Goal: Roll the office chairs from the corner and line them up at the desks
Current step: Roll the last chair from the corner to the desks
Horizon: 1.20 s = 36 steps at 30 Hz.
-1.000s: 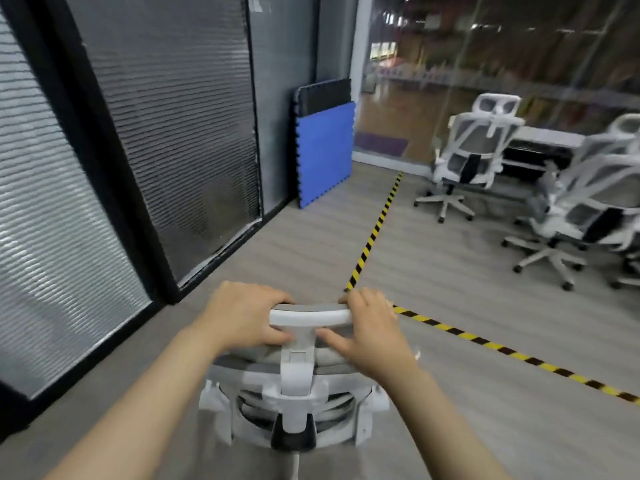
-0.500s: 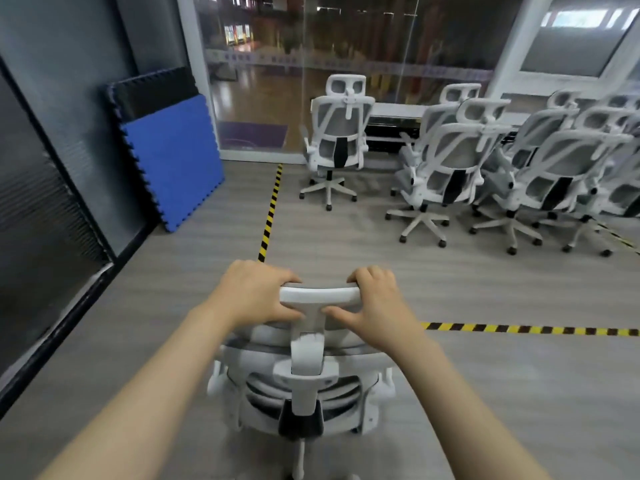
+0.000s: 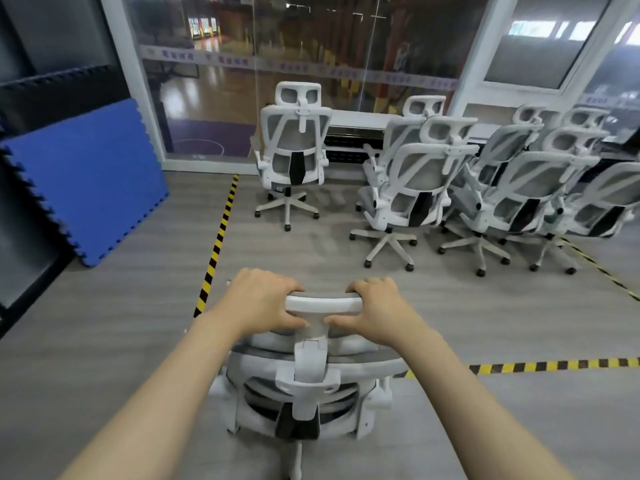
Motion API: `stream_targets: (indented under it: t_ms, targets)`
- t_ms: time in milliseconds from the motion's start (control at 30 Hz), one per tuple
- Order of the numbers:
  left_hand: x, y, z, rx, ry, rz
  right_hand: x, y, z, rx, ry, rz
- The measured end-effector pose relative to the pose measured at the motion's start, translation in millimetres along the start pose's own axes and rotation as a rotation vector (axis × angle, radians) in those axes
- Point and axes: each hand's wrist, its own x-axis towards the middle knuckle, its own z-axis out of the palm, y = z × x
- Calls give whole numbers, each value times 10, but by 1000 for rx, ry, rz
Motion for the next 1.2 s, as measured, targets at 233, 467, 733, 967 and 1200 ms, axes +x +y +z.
stream_targets:
  t_ms: [233,467,733,967,1200]
  targets:
    - [1446,-357,1,3,48,17,1458,432,-451,-109,-119,51]
    - [2881,-941,32,-10,45,31,2942,758,-716,-106,-129,72]
    - [4341,-1515,112,-3,71,-12,4505,1174,-917,11,-28,28]
    - [5441,-2043,229,19,192,-38,5805,1445,-1058,30,13,-50]
    - [6423,-2607,348,24,333,-16,7011,1623,-1189,41,-27,-62]
